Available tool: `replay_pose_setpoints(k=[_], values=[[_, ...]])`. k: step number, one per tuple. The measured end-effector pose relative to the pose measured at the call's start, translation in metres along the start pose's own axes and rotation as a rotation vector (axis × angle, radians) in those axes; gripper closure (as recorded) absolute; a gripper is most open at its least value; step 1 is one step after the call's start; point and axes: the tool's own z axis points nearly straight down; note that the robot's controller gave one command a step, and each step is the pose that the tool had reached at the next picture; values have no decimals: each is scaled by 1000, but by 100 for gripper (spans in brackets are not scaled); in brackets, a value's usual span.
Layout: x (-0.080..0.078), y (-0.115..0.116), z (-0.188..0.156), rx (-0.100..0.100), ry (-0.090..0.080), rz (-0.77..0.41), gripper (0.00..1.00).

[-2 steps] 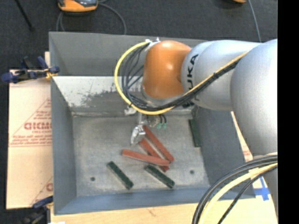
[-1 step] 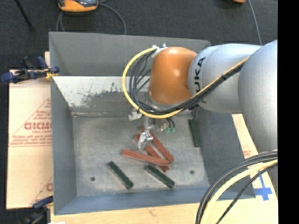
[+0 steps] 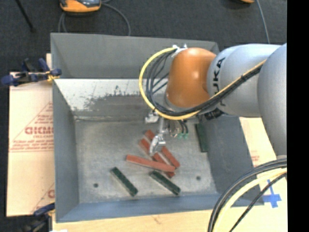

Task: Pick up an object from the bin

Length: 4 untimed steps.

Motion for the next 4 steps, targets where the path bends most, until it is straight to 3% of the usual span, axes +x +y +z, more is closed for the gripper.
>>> replay_pose_setpoints(k=[1, 2, 4], values=[[62, -16, 41, -3, -7, 47, 0], [57, -26, 46, -8, 4, 123, 100], [58, -26, 44, -7, 4, 123, 100]])
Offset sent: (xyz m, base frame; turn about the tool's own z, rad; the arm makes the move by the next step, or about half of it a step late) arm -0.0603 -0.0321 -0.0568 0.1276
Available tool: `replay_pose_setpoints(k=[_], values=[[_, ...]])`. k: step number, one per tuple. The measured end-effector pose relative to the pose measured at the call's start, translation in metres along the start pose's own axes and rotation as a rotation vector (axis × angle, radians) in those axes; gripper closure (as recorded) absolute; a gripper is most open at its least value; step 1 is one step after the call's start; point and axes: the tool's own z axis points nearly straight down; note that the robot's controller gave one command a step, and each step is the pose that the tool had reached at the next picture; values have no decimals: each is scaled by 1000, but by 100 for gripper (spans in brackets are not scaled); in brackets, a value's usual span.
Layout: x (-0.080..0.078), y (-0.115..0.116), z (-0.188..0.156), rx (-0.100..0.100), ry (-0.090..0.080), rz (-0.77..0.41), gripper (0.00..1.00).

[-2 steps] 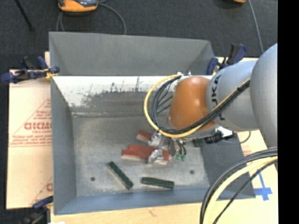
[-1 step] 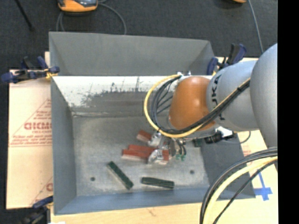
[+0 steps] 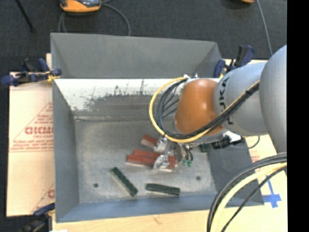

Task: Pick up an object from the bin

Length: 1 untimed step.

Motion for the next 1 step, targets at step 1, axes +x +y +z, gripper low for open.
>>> replay_pose_setpoints(k=[1], values=[[2, -2, -15, 5, 0, -1, 100]])
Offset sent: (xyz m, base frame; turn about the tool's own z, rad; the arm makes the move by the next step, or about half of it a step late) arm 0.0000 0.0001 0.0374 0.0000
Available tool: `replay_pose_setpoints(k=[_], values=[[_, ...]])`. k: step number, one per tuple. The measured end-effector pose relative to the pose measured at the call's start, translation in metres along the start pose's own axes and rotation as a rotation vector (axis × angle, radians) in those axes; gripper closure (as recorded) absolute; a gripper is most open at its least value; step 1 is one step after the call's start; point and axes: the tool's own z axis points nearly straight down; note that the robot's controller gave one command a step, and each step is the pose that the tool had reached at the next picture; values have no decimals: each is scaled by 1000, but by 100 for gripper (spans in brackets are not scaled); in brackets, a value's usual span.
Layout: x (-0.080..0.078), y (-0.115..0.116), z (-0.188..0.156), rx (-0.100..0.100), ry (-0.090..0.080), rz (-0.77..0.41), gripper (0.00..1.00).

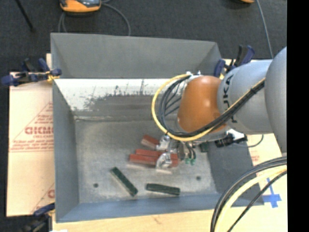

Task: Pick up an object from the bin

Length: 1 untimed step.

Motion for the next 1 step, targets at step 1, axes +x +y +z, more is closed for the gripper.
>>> replay_pose_setpoints(k=[1], values=[[-2, 0, -12, 1, -7, 0, 100]])
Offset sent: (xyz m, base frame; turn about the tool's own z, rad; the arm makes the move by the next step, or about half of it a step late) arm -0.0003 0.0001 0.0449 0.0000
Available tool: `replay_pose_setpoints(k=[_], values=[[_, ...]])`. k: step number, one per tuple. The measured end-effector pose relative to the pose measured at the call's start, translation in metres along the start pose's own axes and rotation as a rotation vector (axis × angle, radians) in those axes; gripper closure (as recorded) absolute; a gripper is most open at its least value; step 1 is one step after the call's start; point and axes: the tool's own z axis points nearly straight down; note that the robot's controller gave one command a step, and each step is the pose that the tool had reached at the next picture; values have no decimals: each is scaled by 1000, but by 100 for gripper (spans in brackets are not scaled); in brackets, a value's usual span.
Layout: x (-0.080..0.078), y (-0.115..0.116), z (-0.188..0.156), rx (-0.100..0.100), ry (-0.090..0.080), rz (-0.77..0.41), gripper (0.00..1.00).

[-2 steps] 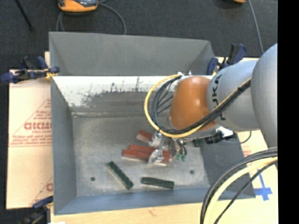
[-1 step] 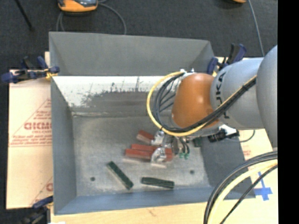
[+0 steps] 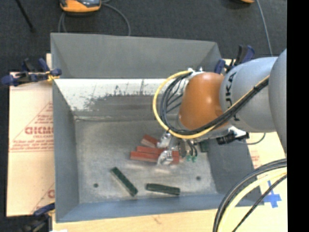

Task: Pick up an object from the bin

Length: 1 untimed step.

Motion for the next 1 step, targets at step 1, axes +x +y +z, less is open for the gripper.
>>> replay_pose_setpoints(k=[1], values=[[1, 0, -7, 0, 3, 0, 100]])
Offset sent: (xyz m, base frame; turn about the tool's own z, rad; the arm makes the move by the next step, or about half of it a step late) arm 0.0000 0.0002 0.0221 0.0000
